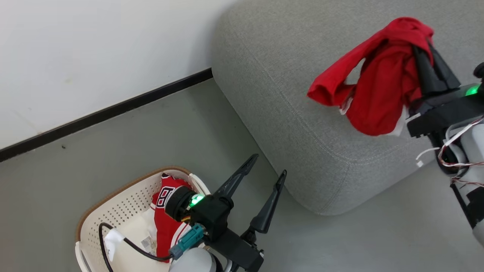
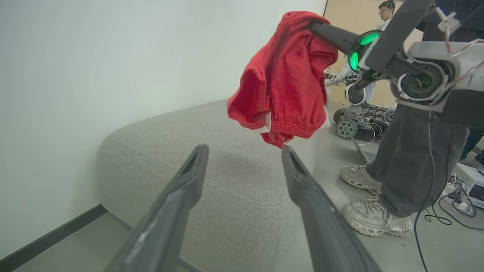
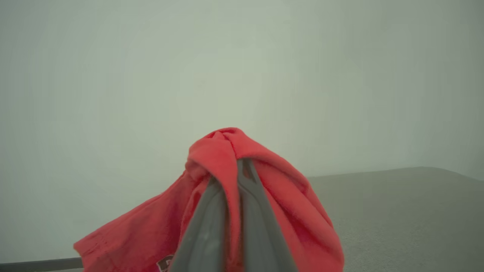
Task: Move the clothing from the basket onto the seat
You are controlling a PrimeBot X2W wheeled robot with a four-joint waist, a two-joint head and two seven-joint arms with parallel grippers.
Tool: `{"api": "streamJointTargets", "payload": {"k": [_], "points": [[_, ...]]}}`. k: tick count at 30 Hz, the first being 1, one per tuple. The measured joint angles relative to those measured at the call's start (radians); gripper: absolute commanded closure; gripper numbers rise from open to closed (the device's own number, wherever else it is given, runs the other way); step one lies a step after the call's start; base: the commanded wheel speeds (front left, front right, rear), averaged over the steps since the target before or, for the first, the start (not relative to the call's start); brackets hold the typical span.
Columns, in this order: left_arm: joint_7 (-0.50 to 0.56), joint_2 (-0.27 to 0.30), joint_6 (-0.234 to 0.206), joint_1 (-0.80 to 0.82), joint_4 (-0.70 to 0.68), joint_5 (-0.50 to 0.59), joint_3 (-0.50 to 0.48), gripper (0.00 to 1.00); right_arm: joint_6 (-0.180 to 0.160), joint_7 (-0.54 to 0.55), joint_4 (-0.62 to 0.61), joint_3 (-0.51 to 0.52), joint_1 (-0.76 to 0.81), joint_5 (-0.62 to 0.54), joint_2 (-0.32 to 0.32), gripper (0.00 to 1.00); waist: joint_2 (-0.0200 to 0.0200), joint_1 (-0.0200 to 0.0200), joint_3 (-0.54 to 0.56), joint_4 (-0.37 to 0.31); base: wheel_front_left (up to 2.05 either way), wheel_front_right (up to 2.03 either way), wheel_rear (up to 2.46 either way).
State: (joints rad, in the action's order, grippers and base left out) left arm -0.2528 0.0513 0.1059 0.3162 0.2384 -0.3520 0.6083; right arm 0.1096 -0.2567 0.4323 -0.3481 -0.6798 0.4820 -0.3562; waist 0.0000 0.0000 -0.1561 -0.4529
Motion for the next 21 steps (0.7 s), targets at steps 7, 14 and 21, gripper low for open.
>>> {"api": "streamJointTargets", "payload": {"k": [7, 14, 21], "points": [[0.0, 0.002, 0.0, 0.013, 0.002, 0.003, 0.014, 0.0, -0.013, 0.0, 0.022, 0.075, -0.048, 0.0, -0.051, 1.0, 0.0, 0.0, -0.055, 0.038, 0.0, 0.0, 0.0], [0.0, 0.003, 0.001, 0.051, -0.004, 0.024, 0.029, 0.0, -0.013, 0.0, 0.053, 0.139, -0.138, 0.0, -0.108, 1.0, 0.0, 0.0001, -0.129, 0.072, 0.0, 0.0, 0.0], [0.0, 0.003, 0.009, 0.13, -0.025, 0.048, 0.05, 0.0, -0.031, 0.0, 0.067, 0.181, -0.195, -0.011, -0.147, 1.0, 0.0001, 0.0002, -0.211, 0.103, 0.0, 0.0, 0.0]]}}
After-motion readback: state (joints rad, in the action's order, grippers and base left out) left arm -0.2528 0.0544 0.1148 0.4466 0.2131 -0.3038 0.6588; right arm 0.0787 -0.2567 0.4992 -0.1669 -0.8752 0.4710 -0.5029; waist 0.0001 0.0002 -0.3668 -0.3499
